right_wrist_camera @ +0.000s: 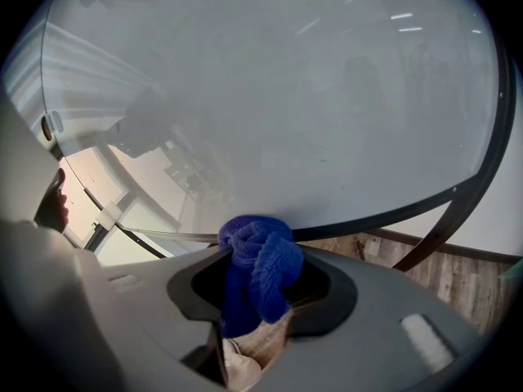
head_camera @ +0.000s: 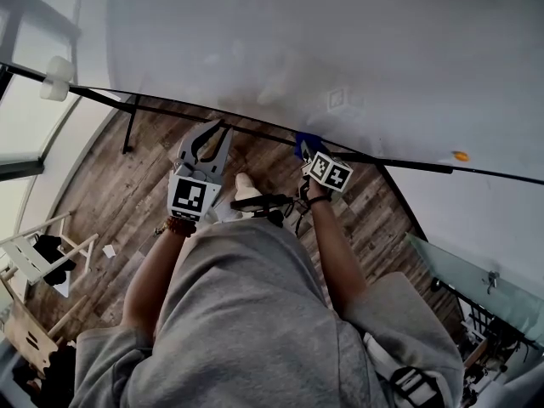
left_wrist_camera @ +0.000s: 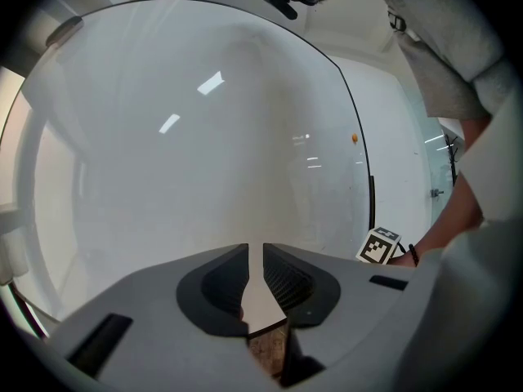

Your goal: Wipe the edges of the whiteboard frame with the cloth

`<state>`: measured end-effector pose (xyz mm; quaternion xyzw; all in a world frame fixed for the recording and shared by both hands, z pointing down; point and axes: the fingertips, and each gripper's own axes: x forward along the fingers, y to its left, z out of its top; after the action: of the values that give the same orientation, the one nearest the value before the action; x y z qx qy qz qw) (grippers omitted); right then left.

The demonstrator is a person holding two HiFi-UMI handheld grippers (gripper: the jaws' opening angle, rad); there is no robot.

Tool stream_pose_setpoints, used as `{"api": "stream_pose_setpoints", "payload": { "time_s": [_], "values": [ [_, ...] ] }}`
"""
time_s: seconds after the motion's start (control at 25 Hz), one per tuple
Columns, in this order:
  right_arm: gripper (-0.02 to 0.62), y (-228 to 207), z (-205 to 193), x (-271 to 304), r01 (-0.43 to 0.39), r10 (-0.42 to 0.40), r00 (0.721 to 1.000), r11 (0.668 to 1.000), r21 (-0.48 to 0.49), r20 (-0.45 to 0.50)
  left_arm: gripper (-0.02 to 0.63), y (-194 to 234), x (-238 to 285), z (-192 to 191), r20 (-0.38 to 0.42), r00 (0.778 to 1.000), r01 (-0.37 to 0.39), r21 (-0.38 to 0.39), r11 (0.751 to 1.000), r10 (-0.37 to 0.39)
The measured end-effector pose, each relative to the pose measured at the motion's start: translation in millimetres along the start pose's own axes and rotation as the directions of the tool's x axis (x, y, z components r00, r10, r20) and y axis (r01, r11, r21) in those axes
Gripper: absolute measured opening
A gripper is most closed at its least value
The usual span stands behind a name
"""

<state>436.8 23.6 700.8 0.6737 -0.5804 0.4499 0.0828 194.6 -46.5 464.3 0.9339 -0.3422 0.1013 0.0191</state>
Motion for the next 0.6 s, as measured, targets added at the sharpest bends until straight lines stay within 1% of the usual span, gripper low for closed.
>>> {"api": "stream_pose_setpoints", "payload": {
  "time_s": [0.6],
  "values": [
    [0.173,21.9,-4.4,11.0,-0.016,0.016,1.0,1.0,0.016,-0.019,0.051,18.4,-4.4,0.2,0.001,1.0,-0.015,-0.015,1.0,0.015]
  ]
}}
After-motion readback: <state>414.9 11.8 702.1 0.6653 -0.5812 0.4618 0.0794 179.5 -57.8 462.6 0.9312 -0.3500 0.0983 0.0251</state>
